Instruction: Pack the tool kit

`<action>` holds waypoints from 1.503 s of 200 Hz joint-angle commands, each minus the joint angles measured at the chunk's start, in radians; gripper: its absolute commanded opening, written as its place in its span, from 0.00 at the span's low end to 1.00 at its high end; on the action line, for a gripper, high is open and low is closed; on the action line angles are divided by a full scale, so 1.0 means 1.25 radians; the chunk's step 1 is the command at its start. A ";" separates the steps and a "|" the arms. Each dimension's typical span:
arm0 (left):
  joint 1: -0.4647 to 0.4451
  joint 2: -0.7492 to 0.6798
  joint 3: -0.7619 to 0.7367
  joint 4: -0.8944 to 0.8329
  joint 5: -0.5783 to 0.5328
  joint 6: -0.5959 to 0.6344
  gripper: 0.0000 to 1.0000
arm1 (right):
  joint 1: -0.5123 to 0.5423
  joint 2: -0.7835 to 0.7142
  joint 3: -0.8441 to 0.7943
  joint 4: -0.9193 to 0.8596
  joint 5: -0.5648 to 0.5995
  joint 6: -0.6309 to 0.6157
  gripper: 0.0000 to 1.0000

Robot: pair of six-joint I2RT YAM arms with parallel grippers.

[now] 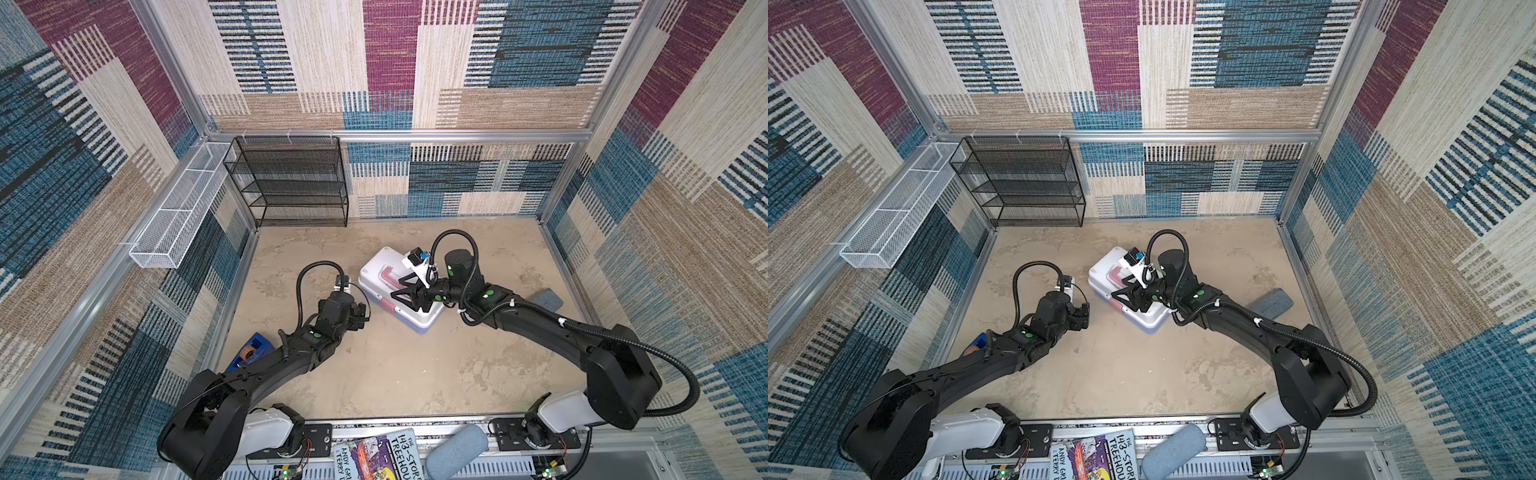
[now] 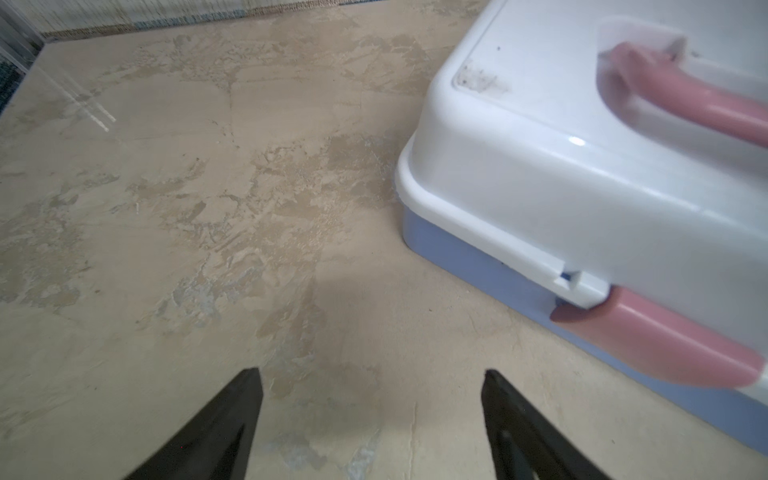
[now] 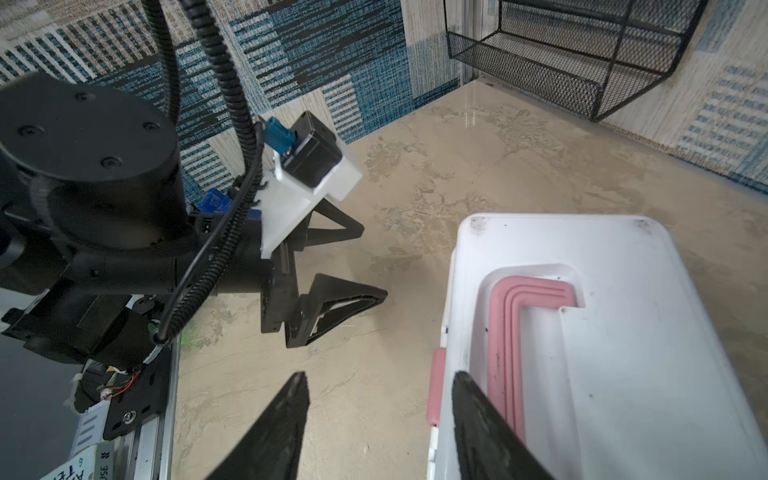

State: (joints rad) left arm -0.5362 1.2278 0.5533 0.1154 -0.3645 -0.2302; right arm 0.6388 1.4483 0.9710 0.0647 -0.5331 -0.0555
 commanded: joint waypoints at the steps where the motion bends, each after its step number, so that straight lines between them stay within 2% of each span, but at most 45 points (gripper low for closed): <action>1: 0.003 -0.023 0.001 0.018 -0.034 -0.021 0.86 | -0.008 -0.041 -0.030 0.051 0.061 -0.044 0.65; 39: 0.009 -0.048 0.005 -0.012 -0.070 -0.046 0.87 | -0.080 -0.130 -0.124 0.123 0.153 -0.058 0.76; 74: 0.010 -0.061 0.008 -0.019 -0.046 -0.062 0.86 | -0.179 -0.204 -0.214 0.211 0.231 -0.040 0.85; 102: 0.010 -0.047 0.038 -0.007 0.000 -0.055 0.83 | -0.215 -0.219 -0.254 0.251 0.284 -0.032 0.88; 125: 0.011 -0.030 0.069 -0.044 -0.030 -0.053 0.82 | -0.253 -0.217 -0.291 0.298 0.326 -0.042 0.88; 163: 0.010 -0.063 0.030 -0.007 -0.046 -0.059 0.83 | -0.327 -0.202 -0.366 0.426 0.442 -0.060 0.89; 215: 0.011 -0.094 0.012 -0.033 -0.087 -0.064 0.84 | -0.390 -0.133 -0.466 0.677 0.517 -0.067 0.89; 248: 0.012 -0.125 0.002 -0.046 -0.114 -0.049 0.85 | -0.418 -0.052 -0.485 0.770 0.519 -0.059 0.88; 300: 0.033 -0.136 -0.014 -0.052 -0.146 -0.031 0.87 | -0.461 0.004 -0.445 0.802 0.495 -0.055 0.87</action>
State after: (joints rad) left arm -0.5064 1.0584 0.5400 0.0578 -0.5060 -0.2607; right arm 0.0719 1.4292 0.3927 0.9714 0.0929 -0.1322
